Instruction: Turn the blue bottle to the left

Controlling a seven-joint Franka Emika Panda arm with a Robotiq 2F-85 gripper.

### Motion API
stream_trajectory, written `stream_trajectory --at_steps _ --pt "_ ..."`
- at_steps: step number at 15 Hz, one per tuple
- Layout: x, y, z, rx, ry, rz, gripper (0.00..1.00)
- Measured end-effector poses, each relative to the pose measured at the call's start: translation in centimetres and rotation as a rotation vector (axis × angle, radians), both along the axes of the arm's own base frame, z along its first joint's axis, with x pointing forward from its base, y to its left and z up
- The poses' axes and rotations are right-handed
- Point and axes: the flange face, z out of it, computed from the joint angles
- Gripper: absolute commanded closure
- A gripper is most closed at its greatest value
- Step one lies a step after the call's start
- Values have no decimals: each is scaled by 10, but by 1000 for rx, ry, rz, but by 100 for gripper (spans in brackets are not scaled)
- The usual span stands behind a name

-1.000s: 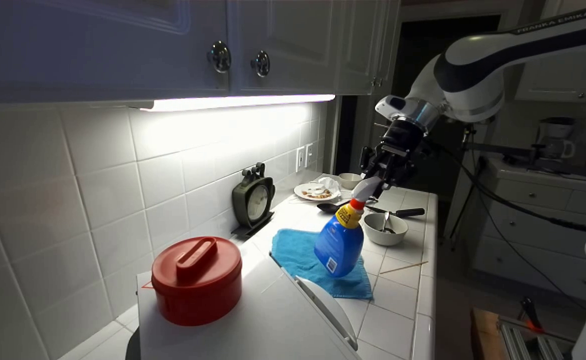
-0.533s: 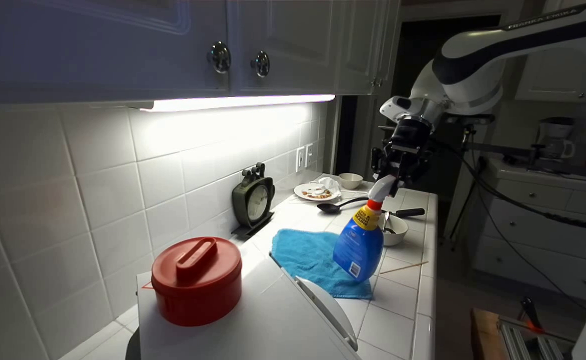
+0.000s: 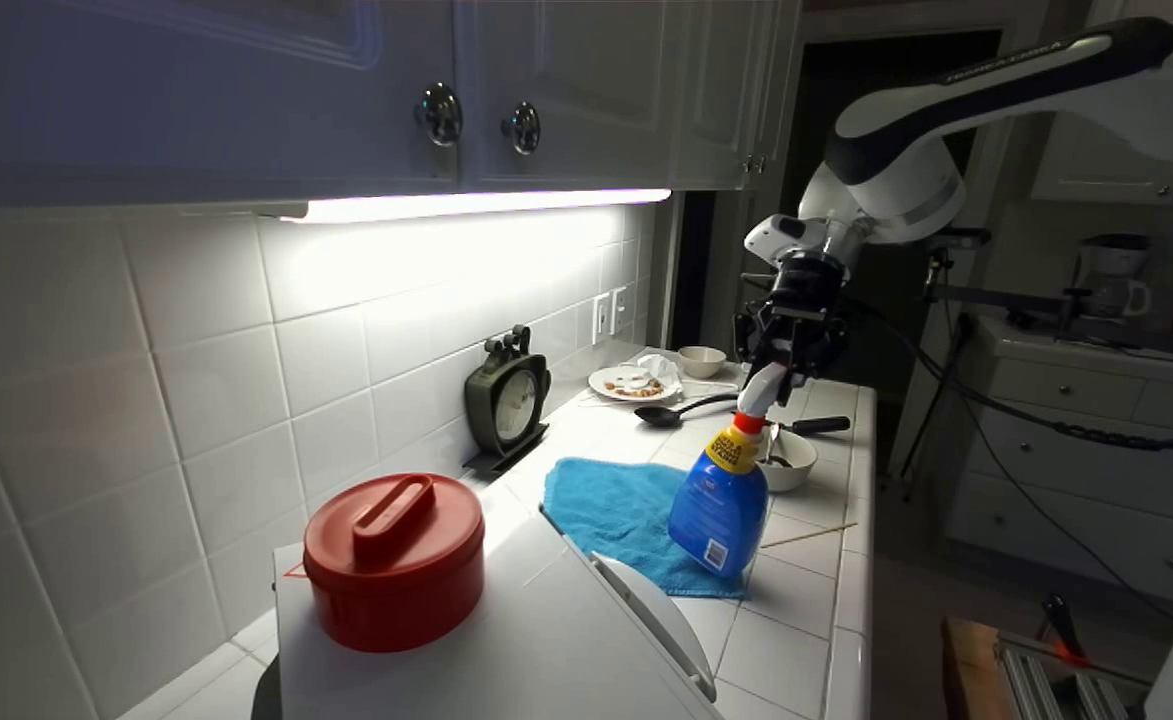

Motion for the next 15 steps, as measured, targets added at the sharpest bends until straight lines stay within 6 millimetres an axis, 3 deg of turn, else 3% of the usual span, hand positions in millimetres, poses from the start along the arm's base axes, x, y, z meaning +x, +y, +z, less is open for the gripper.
stream_trajectory --at_steps 1,2,4,6,8,15 --pt "2 -2 -4 9 9 9 36" --pt "4 -5 -8 15 20 16 34" --pt "9 -11 -12 18 37 16 21" --pt "14 -18 -2 7 29 9 7" --pt "17 -23 10 -8 14 -1 0" --pt "38 -14 45 -119 23 -101 0"
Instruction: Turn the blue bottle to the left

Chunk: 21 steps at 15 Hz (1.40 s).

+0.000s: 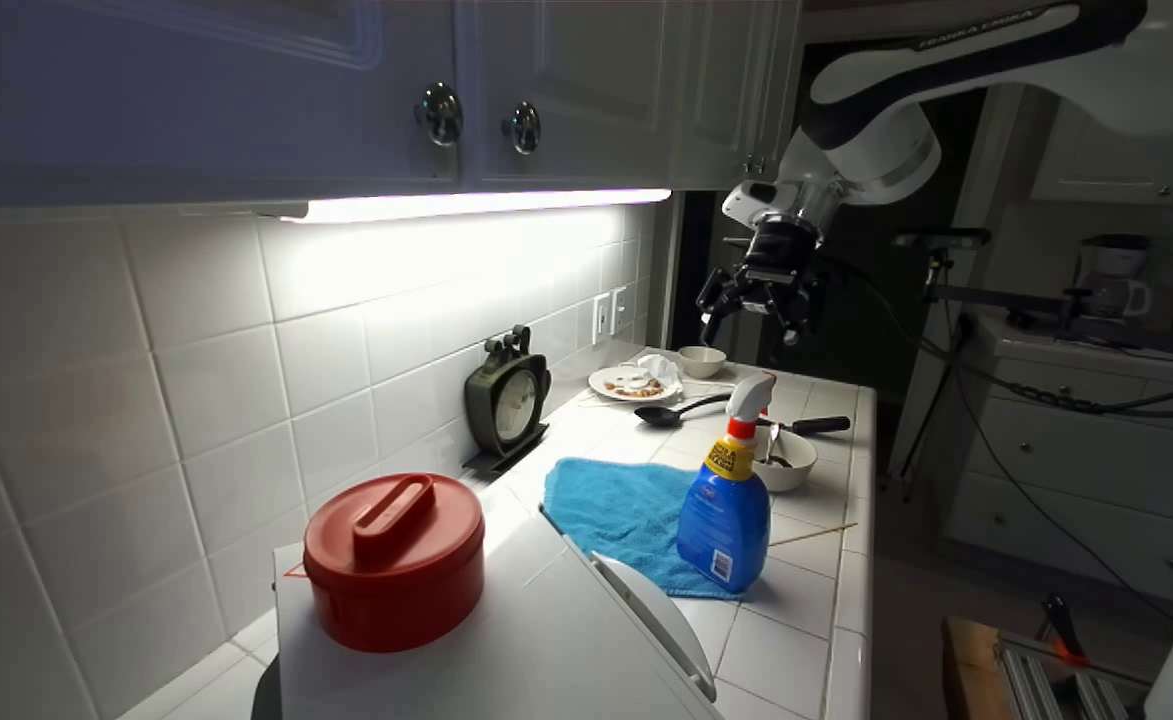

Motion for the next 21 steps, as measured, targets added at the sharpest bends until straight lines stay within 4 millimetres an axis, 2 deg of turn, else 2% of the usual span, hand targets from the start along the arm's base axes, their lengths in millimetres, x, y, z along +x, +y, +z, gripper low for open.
stream_trajectory --at_steps 4,8,14,18,21 --pt "9 22 11 -114 96 -98 0" --pt "6 41 23 -196 173 -187 0" --pt "-12 64 46 -281 207 -292 0" --pt "-29 78 51 -307 224 -378 0" --pt "-35 78 50 -301 216 -486 0"
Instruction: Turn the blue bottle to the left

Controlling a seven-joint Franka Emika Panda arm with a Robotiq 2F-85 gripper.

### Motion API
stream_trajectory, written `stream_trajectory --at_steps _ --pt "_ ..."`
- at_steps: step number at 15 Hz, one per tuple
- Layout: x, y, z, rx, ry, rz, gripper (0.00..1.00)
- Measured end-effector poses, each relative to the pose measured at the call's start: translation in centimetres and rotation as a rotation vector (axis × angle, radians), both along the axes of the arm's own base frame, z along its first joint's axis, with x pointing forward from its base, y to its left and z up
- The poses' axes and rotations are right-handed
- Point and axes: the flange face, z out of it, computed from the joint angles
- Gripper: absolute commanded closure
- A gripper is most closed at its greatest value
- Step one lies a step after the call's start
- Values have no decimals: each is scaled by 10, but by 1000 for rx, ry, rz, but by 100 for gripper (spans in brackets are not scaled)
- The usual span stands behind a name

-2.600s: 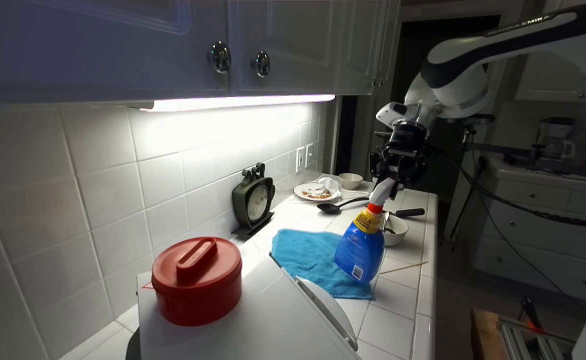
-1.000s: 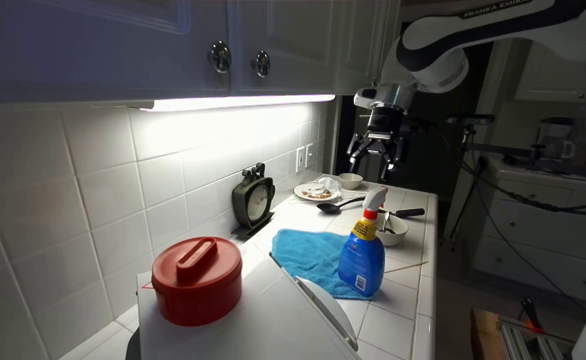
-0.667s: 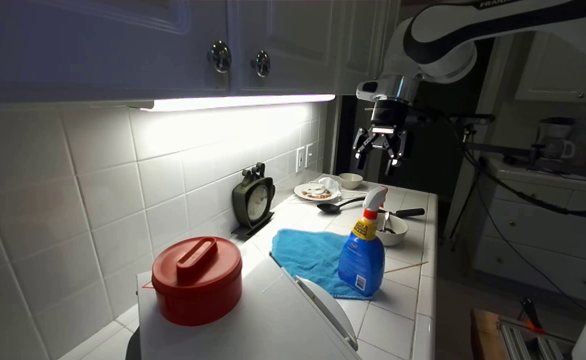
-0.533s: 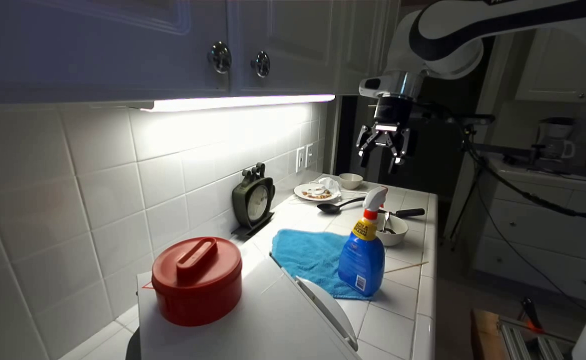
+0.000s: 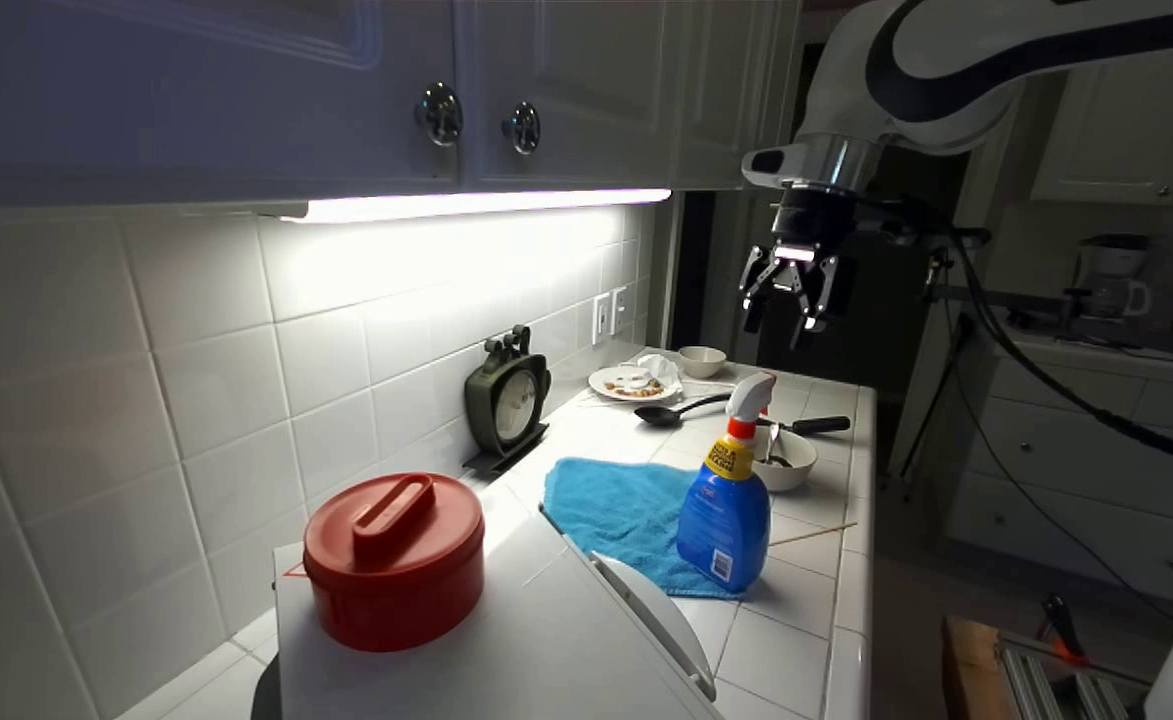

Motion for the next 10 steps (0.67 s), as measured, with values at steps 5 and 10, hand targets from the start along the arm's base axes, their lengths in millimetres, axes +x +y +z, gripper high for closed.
stream_trajectory --at_steps 5,10 --pt "-3 -1 -8 -28 -24 -160 0" --pt "-5 3 -12 -28 -28 -193 0"
